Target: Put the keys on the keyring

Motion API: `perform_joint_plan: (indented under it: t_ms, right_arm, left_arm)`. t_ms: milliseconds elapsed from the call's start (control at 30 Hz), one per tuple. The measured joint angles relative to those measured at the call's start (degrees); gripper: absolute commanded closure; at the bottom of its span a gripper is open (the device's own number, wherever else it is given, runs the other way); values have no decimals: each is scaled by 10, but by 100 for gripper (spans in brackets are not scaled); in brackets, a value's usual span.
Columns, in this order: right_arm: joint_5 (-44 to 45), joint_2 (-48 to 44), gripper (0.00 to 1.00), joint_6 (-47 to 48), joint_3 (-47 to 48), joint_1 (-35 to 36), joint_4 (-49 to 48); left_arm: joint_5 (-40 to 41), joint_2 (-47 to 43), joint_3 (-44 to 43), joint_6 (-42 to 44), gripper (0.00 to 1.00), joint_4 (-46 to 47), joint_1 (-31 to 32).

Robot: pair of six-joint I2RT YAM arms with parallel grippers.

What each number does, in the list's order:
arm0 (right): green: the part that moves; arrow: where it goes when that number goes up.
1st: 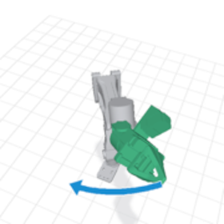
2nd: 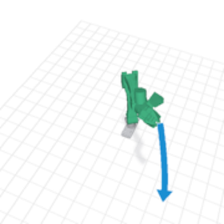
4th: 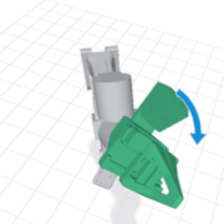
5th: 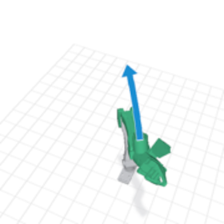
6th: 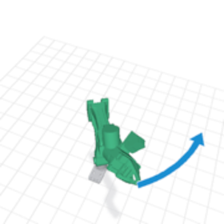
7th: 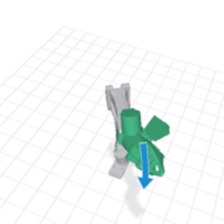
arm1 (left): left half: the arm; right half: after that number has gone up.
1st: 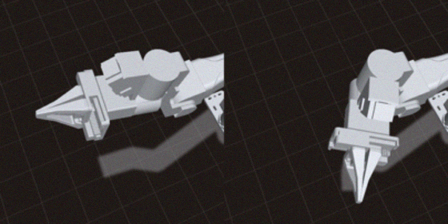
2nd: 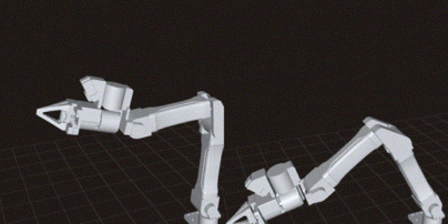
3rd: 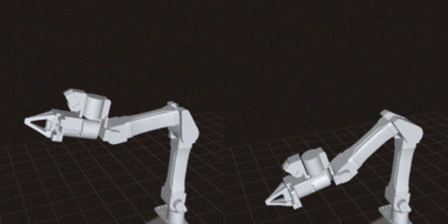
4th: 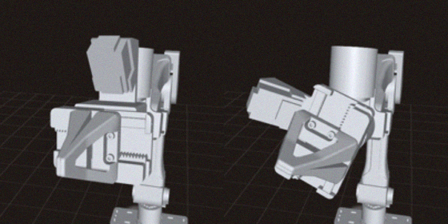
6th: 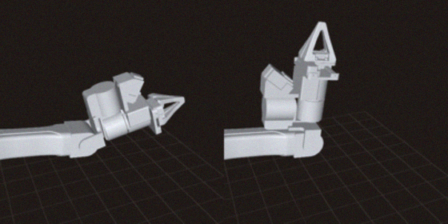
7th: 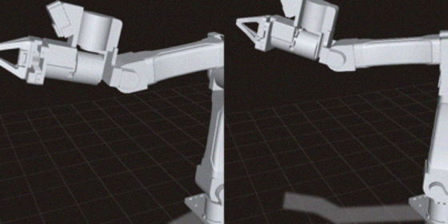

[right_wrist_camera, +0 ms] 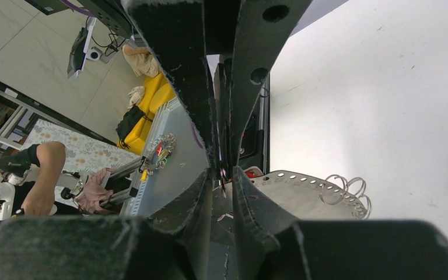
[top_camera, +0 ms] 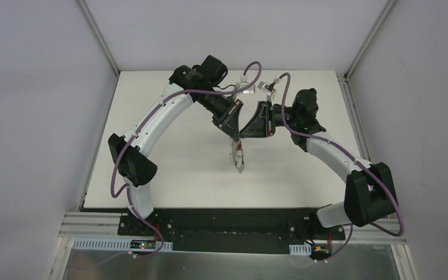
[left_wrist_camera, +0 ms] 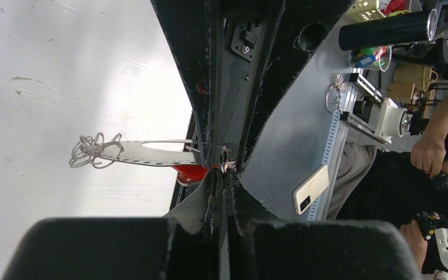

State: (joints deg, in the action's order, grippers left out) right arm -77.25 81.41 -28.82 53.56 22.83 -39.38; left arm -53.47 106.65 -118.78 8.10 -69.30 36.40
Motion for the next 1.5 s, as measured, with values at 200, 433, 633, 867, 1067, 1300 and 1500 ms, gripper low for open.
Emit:
perform_joint_plan:
  t_ms: [200,433,633,867,1067,1300,1500]
  right_arm:
    - [-1,0,98,2,0,3,3]
    - [-1,4,100,3,0,4,3]
    - [2,8,100,-17,5,-6,3]
    - [18,16,100,-61,7,-19,-9]
    - [27,21,100,-78,9,-25,-13]
    - [31,27,100,-87,10,-28,-14]
    - [31,27,100,-92,14,-28,-16]
  left_arm:
    - [0,0,0,0,100,0,0]
    - [0,0,0,0,94,0,0]
    - [-6,-25,52,2,75,62,-10]
    - [-3,-123,175,3,70,195,-23]
    - [-2,-150,208,14,71,268,-23]
    - [11,-154,250,47,71,310,-23]
    - [30,-184,301,80,74,347,-22]
